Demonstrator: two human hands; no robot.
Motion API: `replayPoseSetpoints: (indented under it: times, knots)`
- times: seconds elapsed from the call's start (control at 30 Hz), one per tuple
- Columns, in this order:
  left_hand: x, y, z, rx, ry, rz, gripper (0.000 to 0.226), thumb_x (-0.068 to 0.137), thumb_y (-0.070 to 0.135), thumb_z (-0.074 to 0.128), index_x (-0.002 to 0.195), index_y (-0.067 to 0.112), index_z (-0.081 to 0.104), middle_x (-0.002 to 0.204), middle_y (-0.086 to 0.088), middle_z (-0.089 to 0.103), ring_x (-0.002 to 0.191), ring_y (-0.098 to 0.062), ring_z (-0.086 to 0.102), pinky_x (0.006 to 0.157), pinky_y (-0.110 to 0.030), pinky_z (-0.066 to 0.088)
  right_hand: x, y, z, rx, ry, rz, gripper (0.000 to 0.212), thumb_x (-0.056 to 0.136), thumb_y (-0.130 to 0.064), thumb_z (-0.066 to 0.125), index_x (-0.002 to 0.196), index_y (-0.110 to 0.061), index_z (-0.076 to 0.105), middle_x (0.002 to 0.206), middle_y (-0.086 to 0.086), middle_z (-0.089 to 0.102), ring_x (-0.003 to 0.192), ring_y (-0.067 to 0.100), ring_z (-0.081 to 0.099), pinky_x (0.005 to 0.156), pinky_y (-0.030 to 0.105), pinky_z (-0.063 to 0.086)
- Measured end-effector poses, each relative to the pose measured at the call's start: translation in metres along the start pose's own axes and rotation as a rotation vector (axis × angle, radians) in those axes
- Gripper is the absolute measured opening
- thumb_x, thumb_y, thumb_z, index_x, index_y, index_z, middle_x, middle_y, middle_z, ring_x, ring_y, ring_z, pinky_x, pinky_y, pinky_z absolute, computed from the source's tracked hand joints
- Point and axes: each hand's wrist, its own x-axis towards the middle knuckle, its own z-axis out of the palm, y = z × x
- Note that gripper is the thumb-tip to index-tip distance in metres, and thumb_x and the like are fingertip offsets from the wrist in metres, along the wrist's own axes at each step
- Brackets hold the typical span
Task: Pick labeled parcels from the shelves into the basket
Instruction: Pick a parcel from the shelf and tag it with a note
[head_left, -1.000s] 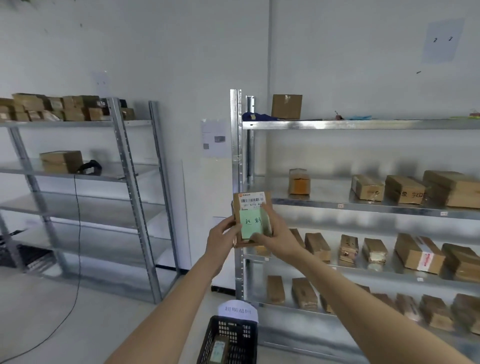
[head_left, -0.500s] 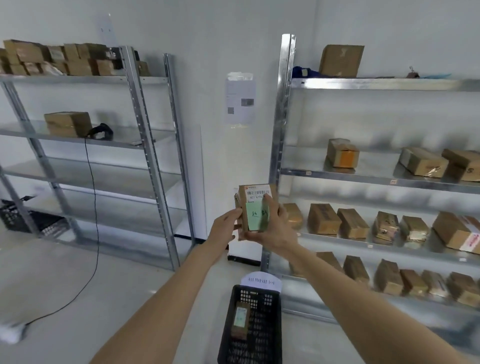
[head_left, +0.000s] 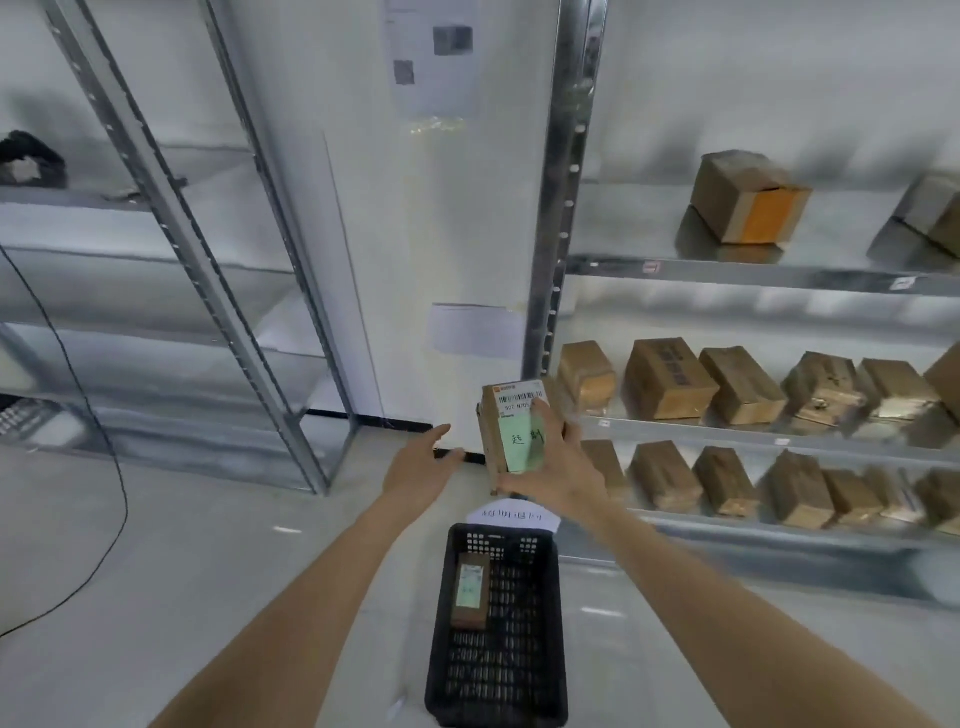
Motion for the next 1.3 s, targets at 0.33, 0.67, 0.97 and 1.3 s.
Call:
replayPoseSetpoints:
  times: [0.33, 0.67, 0.97, 1.3]
  knots:
    - [0.141, -0.172, 0.103, 0.371, -0.178, -0.110, 0.055, 0.100, 0.044, 0.049, 0.151, 0.032, 0.033, 0.155, 0.007, 0.036, 0.140, -0.015, 0.037, 0.110, -0.033, 0.032, 0.125, 0.147, 0.146, -0.040, -0.164, 0.266, 0.126, 0.064, -0.052, 0.087, 0.155, -0.043, 0.000, 0.153, 0.003, 0.022, 0.138, 0.030, 0.036, 0.106, 0.054, 0.046]
    - [0.223, -0.391, 0.222, 0.404, -0.376, -0.190, 0.052, 0.100, 0.041, 0.050, 0.148, 0.028, 0.038, 0.148, 0.006, 0.046, 0.131, -0.016, 0.047, 0.103, -0.034, 0.041, 0.172, 0.312, 0.356, -0.009, -0.273, 0.544, 0.127, 0.063, -0.059, 0.086, 0.153, -0.049, -0.003, 0.147, 0.001, 0.022, 0.134, 0.032, 0.042, 0.101, 0.055, 0.049]
    - [0.267, -0.550, 0.336, 0.411, -0.476, -0.184, 0.051, 0.098, 0.043, 0.051, 0.146, 0.033, 0.039, 0.147, 0.011, 0.047, 0.130, -0.012, 0.048, 0.105, -0.037, 0.045, 0.240, 0.448, 0.519, -0.002, -0.332, 0.616, 0.126, 0.062, -0.054, 0.090, 0.154, -0.047, 0.004, 0.143, 0.004, 0.024, 0.125, 0.032, 0.048, 0.096, 0.052, 0.053]
    - [0.360, -0.643, 0.417, 0.455, -0.442, -0.093, 0.054, 0.100, 0.035, 0.051, 0.150, 0.025, 0.036, 0.152, 0.002, 0.042, 0.138, -0.019, 0.041, 0.110, -0.040, 0.040, 0.335, 0.563, 0.630, 0.019, -0.272, 0.603, 0.128, 0.061, -0.053, 0.090, 0.152, -0.051, 0.001, 0.153, 0.006, 0.017, 0.138, 0.037, 0.037, 0.104, 0.057, 0.047]
